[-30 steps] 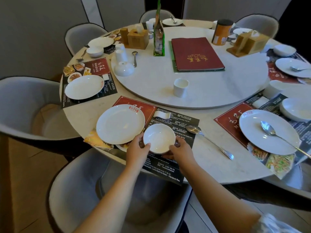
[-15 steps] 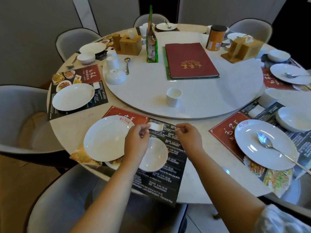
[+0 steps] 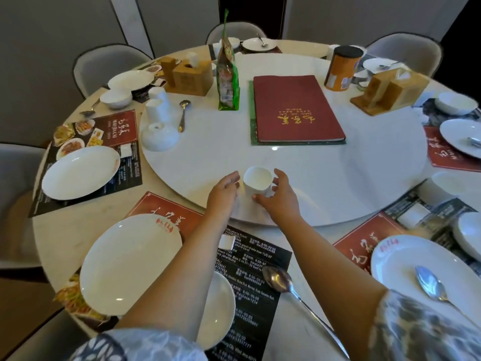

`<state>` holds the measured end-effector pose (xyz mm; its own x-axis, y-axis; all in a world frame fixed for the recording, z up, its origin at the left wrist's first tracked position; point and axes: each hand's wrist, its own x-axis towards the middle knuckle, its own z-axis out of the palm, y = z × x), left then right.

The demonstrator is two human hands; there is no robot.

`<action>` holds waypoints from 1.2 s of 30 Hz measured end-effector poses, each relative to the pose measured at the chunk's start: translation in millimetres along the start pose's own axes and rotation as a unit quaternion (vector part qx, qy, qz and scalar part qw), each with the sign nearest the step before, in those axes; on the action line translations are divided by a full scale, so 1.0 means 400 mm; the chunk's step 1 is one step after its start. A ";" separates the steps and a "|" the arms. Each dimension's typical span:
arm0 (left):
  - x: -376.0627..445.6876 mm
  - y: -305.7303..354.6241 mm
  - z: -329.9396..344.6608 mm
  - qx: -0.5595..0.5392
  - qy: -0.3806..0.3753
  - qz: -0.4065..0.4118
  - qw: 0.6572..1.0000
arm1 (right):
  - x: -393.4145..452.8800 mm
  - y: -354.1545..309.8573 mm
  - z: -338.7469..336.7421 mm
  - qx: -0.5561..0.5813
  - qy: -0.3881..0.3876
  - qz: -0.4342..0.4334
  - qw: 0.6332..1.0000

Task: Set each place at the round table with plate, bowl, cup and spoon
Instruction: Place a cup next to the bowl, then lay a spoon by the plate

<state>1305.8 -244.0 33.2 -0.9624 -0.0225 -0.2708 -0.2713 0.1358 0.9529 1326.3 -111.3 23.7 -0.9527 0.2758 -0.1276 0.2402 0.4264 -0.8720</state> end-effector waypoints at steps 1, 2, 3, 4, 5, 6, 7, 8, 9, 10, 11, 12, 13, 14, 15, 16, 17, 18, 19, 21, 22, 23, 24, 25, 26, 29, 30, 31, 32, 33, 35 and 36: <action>0.007 0.000 0.007 -0.016 -0.005 -0.004 1.000 | 0.005 0.000 0.000 0.007 0.002 -0.009 1.000; 0.010 0.002 0.011 -0.025 -0.003 -0.004 1.000 | 0.008 0.001 0.000 0.009 0.004 -0.019 1.000; 0.012 0.002 0.014 -0.030 0.002 -0.002 1.000 | 0.008 0.002 0.000 0.012 0.005 -0.028 1.000; 0.009 0.003 0.012 -0.027 0.009 -0.001 1.000 | 0.005 0.004 -0.001 0.014 0.006 -0.033 0.999; 0.002 0.004 0.009 -0.022 0.014 0.003 1.000 | -0.002 0.007 -0.002 0.018 0.005 -0.036 0.999; -0.010 0.005 0.004 -0.013 0.017 0.012 1.000 | -0.014 0.010 -0.004 0.022 0.005 -0.040 0.999; -0.025 0.005 -0.003 -0.004 0.016 0.024 1.000 | -0.030 0.013 -0.005 0.028 0.006 -0.044 0.999; -0.045 0.008 -0.012 0.004 0.014 0.033 0.999 | -0.052 0.016 -0.008 0.034 0.008 -0.051 0.998; -0.067 0.008 -0.020 0.008 0.013 0.041 0.999 | -0.077 0.019 -0.011 0.042 0.010 -0.056 0.997; -0.091 0.006 -0.030 0.013 0.011 0.045 0.999 | -0.106 0.021 -0.014 0.048 0.010 -0.060 0.997; -0.114 0.001 -0.040 0.015 0.009 0.047 0.999 | -0.137 0.025 -0.017 0.052 0.008 -0.061 0.997; -0.139 -0.004 -0.051 0.016 0.003 0.045 0.999 | -0.168 0.031 -0.019 0.052 0.003 -0.060 0.997; -0.163 -0.012 -0.061 0.016 -0.005 0.043 0.999 | -0.197 0.037 -0.021 0.049 -0.003 -0.060 0.997; -0.187 -0.020 -0.071 0.020 -0.014 0.041 0.999 | -0.225 0.042 -0.024 0.043 -0.009 -0.061 0.997; -0.207 -0.032 -0.079 0.024 -0.020 0.039 0.999 | -0.247 0.049 -0.025 0.034 -0.012 -0.063 0.997; -0.224 -0.042 -0.086 0.029 -0.024 0.036 0.999 | -0.266 0.055 -0.026 0.023 -0.014 -0.064 0.998; -0.236 -0.054 -0.093 0.034 -0.028 0.034 0.998 | -0.281 0.062 -0.026 0.013 -0.017 -0.060 0.998; -0.245 -0.065 -0.099 0.044 -0.033 0.035 0.998 | -0.294 0.066 -0.026 0.004 -0.021 -0.052 0.998; -0.251 -0.078 -0.103 0.055 -0.038 0.039 0.997 | -0.303 0.071 -0.025 -0.001 -0.024 -0.041 0.999; -0.257 -0.093 -0.108 0.094 -0.048 0.049 0.993 | -0.317 0.078 -0.021 -0.001 -0.030 -0.028 0.999; -0.259 -0.098 -0.110 0.114 -0.047 0.055 0.991 | -0.322 0.080 -0.019 -0.001 -0.032 -0.024 0.999; -0.259 -0.103 -0.110 0.127 -0.044 0.060 0.989 | -0.325 0.082 -0.016 -0.002 -0.034 -0.023 0.999; -0.260 -0.105 -0.111 0.135 -0.043 0.060 0.988 | -0.327 0.082 -0.014 -0.006 -0.035 -0.022 0.999; -0.259 -0.107 -0.111 0.143 -0.041 0.060 0.987 | -0.327 0.083 -0.012 -0.012 -0.035 -0.022 0.999; -0.258 -0.109 -0.110 0.151 -0.038 0.058 0.986 | -0.327 0.083 -0.011 -0.018 -0.036 -0.024 0.999; -0.260 -0.107 -0.109 0.166 -0.041 0.048 0.984 | -0.327 0.087 -0.005 -0.028 -0.035 -0.028 0.999; -0.262 -0.105 -0.108 0.165 -0.045 0.049 0.984 | -0.328 0.087 -0.004 -0.029 -0.034 -0.028 0.999; -0.265 -0.104 -0.109 0.166 -0.049 0.051 0.984 | -0.328 0.088 -0.003 -0.029 -0.033 -0.027 0.999; -0.265 -0.105 -0.110 0.171 -0.052 0.055 0.982 | -0.328 0.088 -0.003 -0.031 -0.033 -0.028 0.999; -0.269 -0.104 -0.111 0.179 -0.053 0.063 0.980 | -0.329 0.087 -0.003 -0.035 -0.034 -0.029 0.998; -0.281 -0.103 -0.113 0.215 -0.046 0.089 0.972 | -0.335 0.086 -0.008 -0.045 -0.037 -0.031 0.998; -0.294 -0.104 -0.112 0.239 -0.036 0.108 0.964 | -0.341 0.086 -0.012 -0.048 -0.036 -0.029 0.998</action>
<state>1429.6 -291.4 31.5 -0.9875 0.1233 -0.0984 -0.0105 0.5710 0.8209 1465.3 -130.0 13.5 -0.9755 0.1874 -0.1151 0.1981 0.5213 -0.8301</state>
